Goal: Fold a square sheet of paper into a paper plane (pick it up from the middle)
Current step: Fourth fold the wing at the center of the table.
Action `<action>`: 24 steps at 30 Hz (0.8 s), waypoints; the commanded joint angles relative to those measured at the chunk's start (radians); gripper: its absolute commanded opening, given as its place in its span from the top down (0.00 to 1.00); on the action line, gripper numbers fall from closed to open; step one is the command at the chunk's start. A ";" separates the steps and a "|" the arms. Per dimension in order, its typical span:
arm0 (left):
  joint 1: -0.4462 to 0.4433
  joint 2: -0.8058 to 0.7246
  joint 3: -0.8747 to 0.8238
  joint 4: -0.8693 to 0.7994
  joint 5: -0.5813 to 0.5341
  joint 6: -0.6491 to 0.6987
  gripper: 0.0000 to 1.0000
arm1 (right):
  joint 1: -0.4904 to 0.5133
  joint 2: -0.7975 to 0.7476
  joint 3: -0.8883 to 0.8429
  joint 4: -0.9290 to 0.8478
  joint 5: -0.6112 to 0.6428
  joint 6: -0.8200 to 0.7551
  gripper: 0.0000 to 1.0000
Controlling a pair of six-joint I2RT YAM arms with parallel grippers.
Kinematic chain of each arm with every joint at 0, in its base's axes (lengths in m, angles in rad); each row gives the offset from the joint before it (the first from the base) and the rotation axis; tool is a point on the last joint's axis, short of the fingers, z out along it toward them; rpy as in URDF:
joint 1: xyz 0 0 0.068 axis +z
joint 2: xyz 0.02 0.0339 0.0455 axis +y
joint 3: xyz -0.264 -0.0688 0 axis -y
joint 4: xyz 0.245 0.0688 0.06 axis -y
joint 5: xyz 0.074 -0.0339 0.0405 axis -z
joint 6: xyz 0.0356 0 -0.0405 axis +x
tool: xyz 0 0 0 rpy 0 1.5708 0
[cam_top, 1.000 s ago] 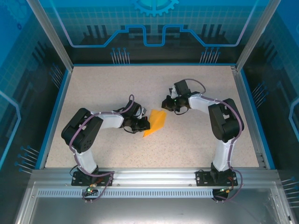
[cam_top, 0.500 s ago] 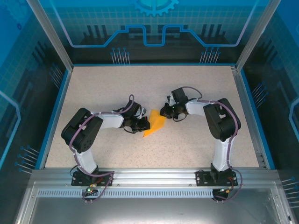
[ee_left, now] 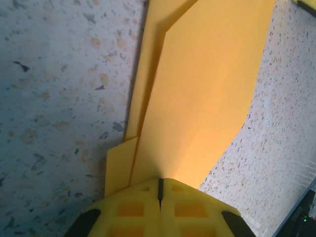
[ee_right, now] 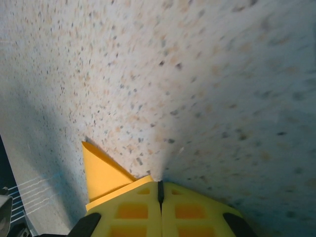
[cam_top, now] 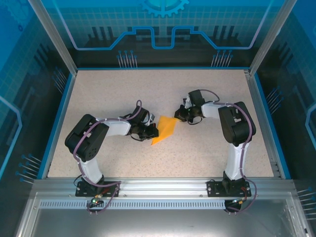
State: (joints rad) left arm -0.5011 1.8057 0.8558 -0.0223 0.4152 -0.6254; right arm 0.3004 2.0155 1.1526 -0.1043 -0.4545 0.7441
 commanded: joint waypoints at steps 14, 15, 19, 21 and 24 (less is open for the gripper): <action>-0.002 0.073 -0.050 -0.186 -0.100 0.032 1.00 | 0.134 -0.166 -0.048 0.000 0.015 0.024 0.93; -0.001 0.072 -0.049 -0.186 -0.099 0.030 1.00 | 0.150 -0.160 -0.052 0.015 0.008 0.034 0.93; -0.002 0.071 -0.045 -0.189 -0.097 0.031 1.00 | 0.212 -0.124 -0.059 0.037 0.010 0.061 0.94; -0.001 0.067 -0.045 -0.187 -0.092 0.030 1.00 | 0.224 -0.104 -0.070 0.045 0.014 0.073 0.94; -0.002 0.066 -0.046 -0.186 -0.088 0.030 1.00 | 0.226 -0.065 -0.097 0.072 0.005 0.086 0.95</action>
State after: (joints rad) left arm -0.5011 1.8057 0.8558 -0.0227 0.4160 -0.6220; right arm 0.5278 1.9057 1.0866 -0.0589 -0.4332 0.7986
